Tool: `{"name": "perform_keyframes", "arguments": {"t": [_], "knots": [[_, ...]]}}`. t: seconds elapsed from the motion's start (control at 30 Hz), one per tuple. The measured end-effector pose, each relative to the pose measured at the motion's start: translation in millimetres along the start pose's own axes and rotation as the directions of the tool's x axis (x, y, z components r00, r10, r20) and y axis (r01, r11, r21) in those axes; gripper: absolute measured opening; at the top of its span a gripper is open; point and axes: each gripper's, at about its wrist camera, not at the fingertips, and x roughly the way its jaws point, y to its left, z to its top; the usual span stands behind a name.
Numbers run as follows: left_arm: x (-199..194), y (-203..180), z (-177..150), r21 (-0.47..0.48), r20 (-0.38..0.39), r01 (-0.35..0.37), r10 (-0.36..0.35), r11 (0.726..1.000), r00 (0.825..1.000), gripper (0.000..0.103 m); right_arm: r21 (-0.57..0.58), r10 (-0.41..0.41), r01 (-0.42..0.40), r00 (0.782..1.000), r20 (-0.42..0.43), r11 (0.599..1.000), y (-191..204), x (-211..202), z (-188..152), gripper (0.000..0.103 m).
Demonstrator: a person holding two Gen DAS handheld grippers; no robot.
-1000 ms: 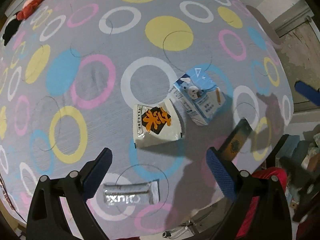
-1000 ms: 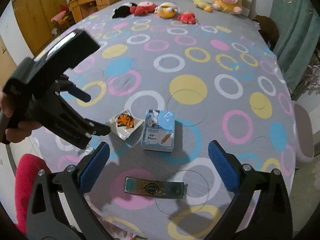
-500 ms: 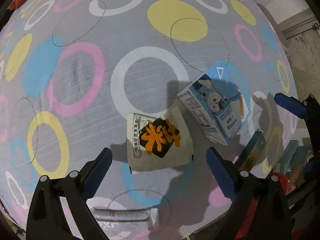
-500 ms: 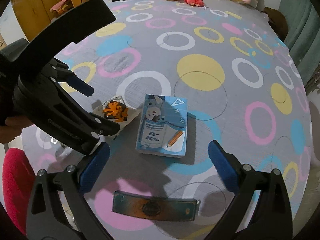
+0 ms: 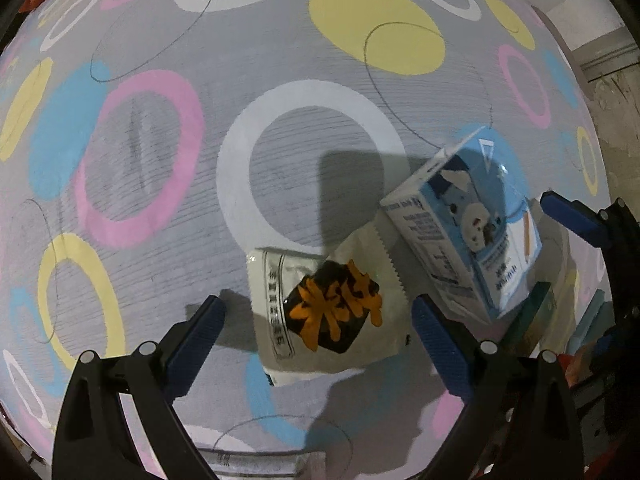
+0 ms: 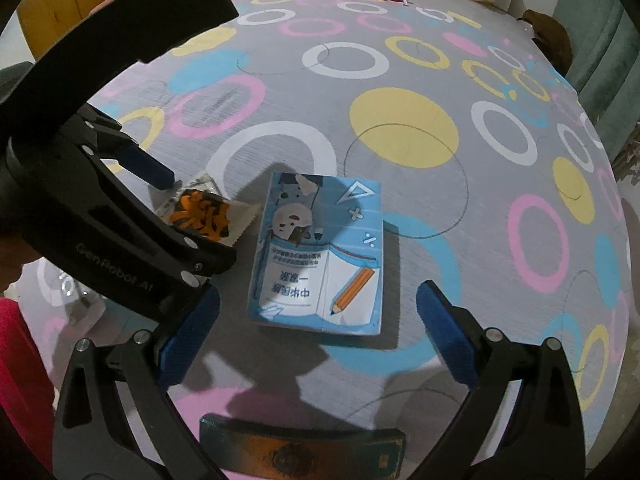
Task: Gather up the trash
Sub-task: 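Grasp the milk carton with the right tool while the left tool grasps the white snack packet, then lift both held items and carry them down over the plastic bag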
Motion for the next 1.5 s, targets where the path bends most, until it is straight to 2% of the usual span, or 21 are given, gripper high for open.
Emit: {"name": "perform_keyframes", "arguments": {"t": [0.13, 0.2, 0.27, 0.33, 0.4, 0.5, 0.63, 0.7, 0.77, 1.2, 1.5], "knots": [[4.8, -0.8, 7.4, 0.004, 0.010, -0.026, 0.026, 1.000, 1.000, 0.089, 0.012, -0.009, 0.009, 1.000, 0.005, 1.000, -1.7, 10.8, 1.1, 0.096], [9.6, -6.9, 10.5, 0.003, 0.020, -0.045, 0.045, 0.999, 0.999, 0.082, 0.027, -0.009, 0.009, 1.000, 0.013, 1.000, -2.9, 13.9, 0.9, 0.096], [9.3, -7.8, 9.4, 0.000, 0.028, -0.053, 0.053, 0.999, 0.998, 0.076, 0.034, -0.005, 0.004, 1.000, 0.019, 0.999, -3.2, 16.6, 0.1, 0.087], [7.1, -5.5, 7.6, -0.010, 0.037, -0.061, 0.061, 0.998, 0.997, 0.069, 0.031, -0.011, 0.011, 1.000, 0.008, 0.999, -2.3, 20.7, -1.3, 0.070], [4.7, 1.1, 4.8, -0.033, 0.045, -0.055, 0.057, 0.998, 0.997, 0.059, 0.030, -0.016, 0.016, 1.000, 0.006, 0.999, -1.6, 22.8, -2.3, 0.069], [1.2, 9.9, 1.0, -0.075, 0.063, -0.032, 0.037, 0.997, 0.997, 0.050, 0.030, -0.025, 0.025, 0.999, 0.019, 0.999, -0.6, 21.8, -2.7, 0.069], [-1.5, 12.1, -4.9, -0.097, 0.083, -0.028, 0.036, 0.995, 0.996, 0.043, 0.028, -0.033, 0.032, 0.999, 0.032, 0.999, 1.5, 18.5, -4.9, 0.068], [-4.8, 11.2, -9.2, -0.096, 0.100, -0.024, 0.034, 0.995, 0.994, 0.035, 0.027, -0.036, 0.035, 0.999, 0.038, 0.999, 0.5, 17.3, -4.4, 0.068], [-7.8, 10.2, -12.4, -0.099, 0.112, -0.020, 0.031, 0.995, 0.993, 0.032, 0.031, -0.039, 0.038, 0.998, 0.042, 0.999, -0.8, 16.0, -4.5, 0.068], [-45.8, 23.5, -46.2, -0.136, 0.176, -0.003, 0.027, 0.991, 0.984, 0.029, 0.072, -0.050, 0.042, 0.994, 0.100, 0.997, -6.6, -19.8, -5.2, 0.067], [-100.9, 14.6, -91.2, -0.111, 0.245, -0.031, 0.057, 0.993, 0.968, 0.029, 0.060, -0.060, 0.050, 0.982, 0.179, 0.997, 3.0, -94.7, -12.3, 0.067]]}}
